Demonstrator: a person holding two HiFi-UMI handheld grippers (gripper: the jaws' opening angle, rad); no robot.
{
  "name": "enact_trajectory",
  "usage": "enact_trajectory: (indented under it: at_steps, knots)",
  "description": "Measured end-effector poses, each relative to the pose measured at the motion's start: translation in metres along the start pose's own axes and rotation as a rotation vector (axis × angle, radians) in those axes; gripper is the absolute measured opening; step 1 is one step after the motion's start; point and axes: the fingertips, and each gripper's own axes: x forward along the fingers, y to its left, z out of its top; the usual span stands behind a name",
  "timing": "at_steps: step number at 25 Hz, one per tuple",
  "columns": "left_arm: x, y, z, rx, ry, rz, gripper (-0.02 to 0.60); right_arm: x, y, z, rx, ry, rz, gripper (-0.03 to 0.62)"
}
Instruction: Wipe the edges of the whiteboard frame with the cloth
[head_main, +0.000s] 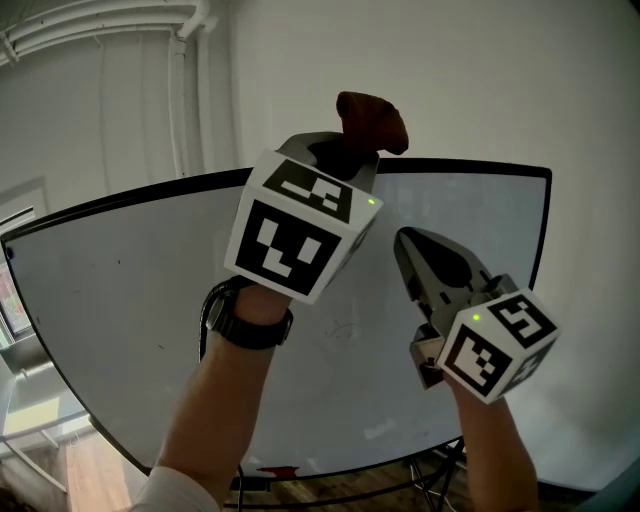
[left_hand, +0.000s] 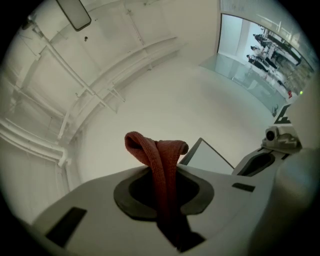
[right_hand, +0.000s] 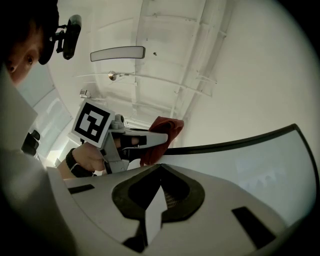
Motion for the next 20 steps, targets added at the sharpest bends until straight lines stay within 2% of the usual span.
enact_trajectory:
  at_steps: [4,8,16,20]
  knots:
    - [-0.007,-0.011,0.007,-0.030,-0.057,-0.038,0.064,0.001,0.000,-0.005,0.011,0.002,-0.004,0.003]
    - [-0.022,-0.020,0.006,-0.105,-0.108,-0.101,0.064,0.002,0.006,-0.010,0.015,0.009,-0.003,0.003]
    - [-0.073,-0.034,-0.029,-0.248,-0.157,-0.196,0.064,0.000,0.034,-0.034,0.030,0.042,-0.008,0.003]
    - [-0.100,-0.040,-0.048,-0.274,-0.157,-0.205,0.064,-0.004,0.053,-0.050,0.041,0.063,-0.002,0.003]
